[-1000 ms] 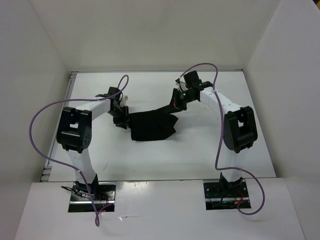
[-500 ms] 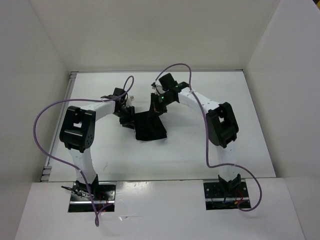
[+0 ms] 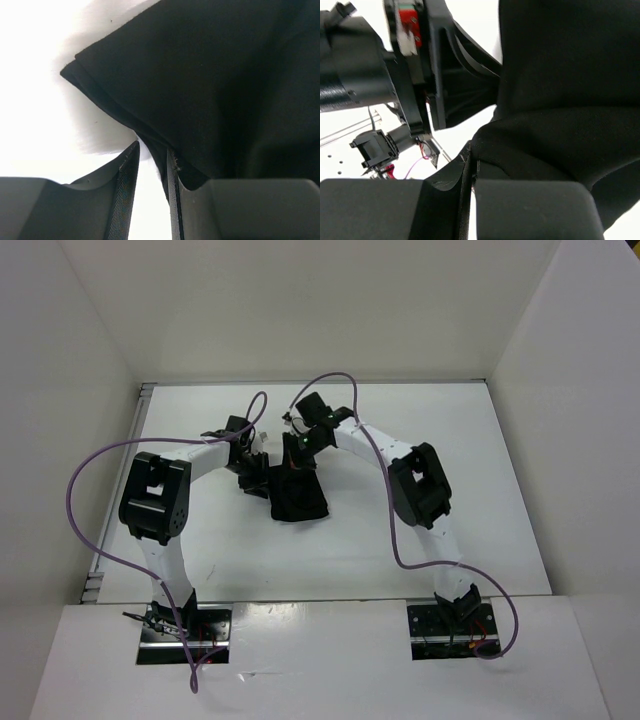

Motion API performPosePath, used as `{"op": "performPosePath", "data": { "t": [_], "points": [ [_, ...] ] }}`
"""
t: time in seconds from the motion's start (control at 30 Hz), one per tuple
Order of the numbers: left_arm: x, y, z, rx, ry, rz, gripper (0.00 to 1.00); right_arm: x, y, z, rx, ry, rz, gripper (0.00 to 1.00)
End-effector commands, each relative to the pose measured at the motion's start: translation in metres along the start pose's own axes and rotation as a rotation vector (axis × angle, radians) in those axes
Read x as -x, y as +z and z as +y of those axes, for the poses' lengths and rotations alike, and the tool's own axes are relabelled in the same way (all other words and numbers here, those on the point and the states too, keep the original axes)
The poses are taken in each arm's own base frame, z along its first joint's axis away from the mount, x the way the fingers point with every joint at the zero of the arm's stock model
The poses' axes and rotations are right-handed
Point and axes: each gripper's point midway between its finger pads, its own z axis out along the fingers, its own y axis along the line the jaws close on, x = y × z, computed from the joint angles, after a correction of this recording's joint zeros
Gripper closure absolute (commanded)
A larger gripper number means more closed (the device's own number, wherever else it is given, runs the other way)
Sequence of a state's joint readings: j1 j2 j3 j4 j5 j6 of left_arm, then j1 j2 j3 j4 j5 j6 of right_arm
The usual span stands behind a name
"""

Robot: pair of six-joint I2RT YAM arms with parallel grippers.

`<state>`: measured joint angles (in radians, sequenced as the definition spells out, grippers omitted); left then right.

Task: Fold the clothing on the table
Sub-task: Fold the skirt

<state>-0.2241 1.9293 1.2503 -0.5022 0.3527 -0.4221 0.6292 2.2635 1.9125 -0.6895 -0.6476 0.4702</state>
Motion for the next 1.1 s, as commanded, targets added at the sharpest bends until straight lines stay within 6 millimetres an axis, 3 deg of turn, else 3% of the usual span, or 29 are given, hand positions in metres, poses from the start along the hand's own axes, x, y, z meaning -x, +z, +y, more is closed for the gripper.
{"op": "performPosePath", "data": {
  "t": [0.0, 0.17, 0.23, 0.3, 0.37, 0.5, 0.6, 0.67, 0.7, 0.73, 0.8, 0.83, 0.9, 1.0, 1.07],
  "points": [
    [0.007, -0.008, -0.006, 0.000, 0.016, -0.023, 0.64, 0.004, 0.003, 0.025, 0.043, -0.058, 0.000, 1.00],
    [0.007, -0.008, -0.005, 0.000, 0.026, -0.023, 0.64, -0.006, 0.014, 0.027, 0.123, -0.042, 0.070, 0.97],
    [0.013, -0.014, -0.004, 0.002, 0.026, -0.030, 0.64, -0.012, 0.016, 0.031, 0.165, -0.033, 0.105, 0.77],
    [0.019, -0.019, 0.004, 0.016, 0.018, -0.043, 0.64, -0.014, 0.012, 0.042, 0.236, -0.058, 0.126, 0.64],
    [0.032, -0.030, 0.010, 0.033, 0.013, -0.078, 0.64, -0.014, -0.002, 0.062, 0.307, -0.106, 0.121, 0.60],
    [0.051, -0.057, 0.013, 0.078, 0.024, -0.134, 0.64, -0.016, -0.050, 0.114, 0.453, -0.248, 0.092, 0.59],
    [0.066, -0.088, -0.001, 0.083, 0.056, -0.208, 0.64, -0.005, -0.085, 0.122, 0.446, -0.290, 0.010, 0.59],
    [0.069, -0.113, -0.019, 0.033, 0.087, -0.244, 0.64, 0.006, -0.104, 0.112, 0.388, -0.268, -0.062, 0.63],
    [0.074, -0.122, -0.027, 0.014, 0.120, -0.269, 0.64, 0.014, -0.103, 0.095, 0.305, -0.234, -0.104, 0.68],
    [0.077, -0.132, -0.042, -0.009, 0.147, -0.286, 0.64, 0.023, -0.110, 0.078, 0.250, -0.202, -0.142, 0.81],
    [0.066, -0.139, -0.070, -0.090, 0.212, -0.257, 0.77, 0.029, -0.114, 0.053, 0.143, -0.145, -0.180, 0.94],
    [0.063, -0.146, -0.085, -0.148, 0.257, -0.257, 0.82, 0.036, -0.115, 0.031, 0.036, -0.104, -0.225, 1.00],
    [0.048, -0.152, -0.115, -0.276, 0.314, -0.214, 0.92, 0.035, -0.115, 0.008, -0.091, -0.058, -0.241, 1.00],
    [0.013, -0.144, -0.147, -0.333, 0.421, -0.121, 0.95, 0.035, -0.115, -0.034, -0.267, 0.009, -0.270, 1.00],
    [-0.003, -0.130, -0.149, -0.340, 0.454, -0.050, 0.95, 0.033, -0.115, -0.050, -0.316, 0.055, -0.278, 1.00]
  ]
}}
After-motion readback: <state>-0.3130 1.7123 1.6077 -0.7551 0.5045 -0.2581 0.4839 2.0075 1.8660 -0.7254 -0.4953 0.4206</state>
